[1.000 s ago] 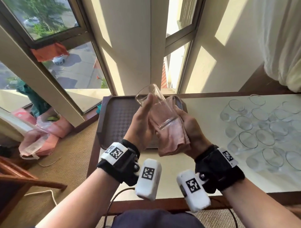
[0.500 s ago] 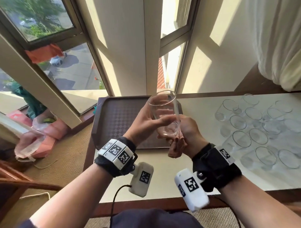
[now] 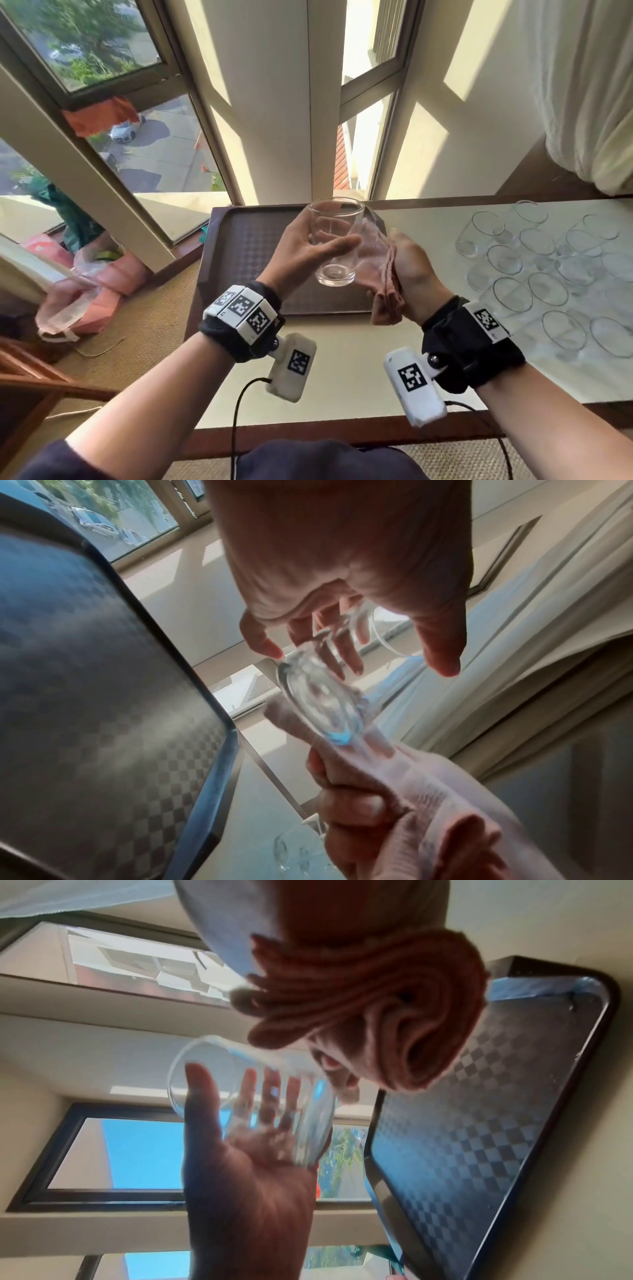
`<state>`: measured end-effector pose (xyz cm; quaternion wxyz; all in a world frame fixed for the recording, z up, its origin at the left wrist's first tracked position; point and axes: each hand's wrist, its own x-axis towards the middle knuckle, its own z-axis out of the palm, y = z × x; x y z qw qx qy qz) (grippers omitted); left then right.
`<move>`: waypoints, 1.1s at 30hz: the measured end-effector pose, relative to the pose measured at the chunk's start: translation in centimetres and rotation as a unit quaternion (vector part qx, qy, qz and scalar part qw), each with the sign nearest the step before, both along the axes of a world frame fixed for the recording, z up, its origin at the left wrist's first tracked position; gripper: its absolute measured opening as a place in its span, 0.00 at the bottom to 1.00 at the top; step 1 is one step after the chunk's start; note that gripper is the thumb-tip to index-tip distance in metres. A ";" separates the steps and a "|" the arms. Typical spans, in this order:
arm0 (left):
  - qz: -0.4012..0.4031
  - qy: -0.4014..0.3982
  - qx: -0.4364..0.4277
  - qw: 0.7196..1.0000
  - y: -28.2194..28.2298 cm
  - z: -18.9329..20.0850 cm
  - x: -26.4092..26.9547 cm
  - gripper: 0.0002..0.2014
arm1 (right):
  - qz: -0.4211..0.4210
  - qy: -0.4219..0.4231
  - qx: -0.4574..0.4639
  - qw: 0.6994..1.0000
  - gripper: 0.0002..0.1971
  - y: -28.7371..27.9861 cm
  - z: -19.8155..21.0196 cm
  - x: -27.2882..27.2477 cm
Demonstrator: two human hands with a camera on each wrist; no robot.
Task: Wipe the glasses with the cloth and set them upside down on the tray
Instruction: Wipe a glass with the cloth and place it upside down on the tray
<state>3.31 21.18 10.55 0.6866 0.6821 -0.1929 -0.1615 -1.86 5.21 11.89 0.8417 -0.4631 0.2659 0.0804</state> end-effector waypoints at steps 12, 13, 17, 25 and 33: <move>-0.058 -0.022 0.215 0.975 3.7 -1.9 -1.5 0.23 | 0.081 -0.295 -0.356 0.883 0.14 1.6 -2.4 -1.6; -0.044 -0.033 0.213 0.976 3.7 -1.9 -1.6 0.24 | 0.095 -0.311 -0.374 0.869 0.13 1.8 -2.7 -1.8; -0.041 -0.079 0.224 0.970 4.4 -1.3 -1.6 0.36 | 0.210 -0.236 -0.372 0.873 0.17 1.4 -2.8 -3.0; -0.084 -0.146 0.298 0.940 4.6 -0.2 -1.9 0.42 | 0.398 -0.156 -0.329 0.842 0.17 0.9 -1.0 -3.9; -0.135 -0.091 0.291 0.943 4.7 0.2 -1.5 0.40 | 0.274 -0.227 -0.199 0.913 0.17 -1.2 -1.3 -2.9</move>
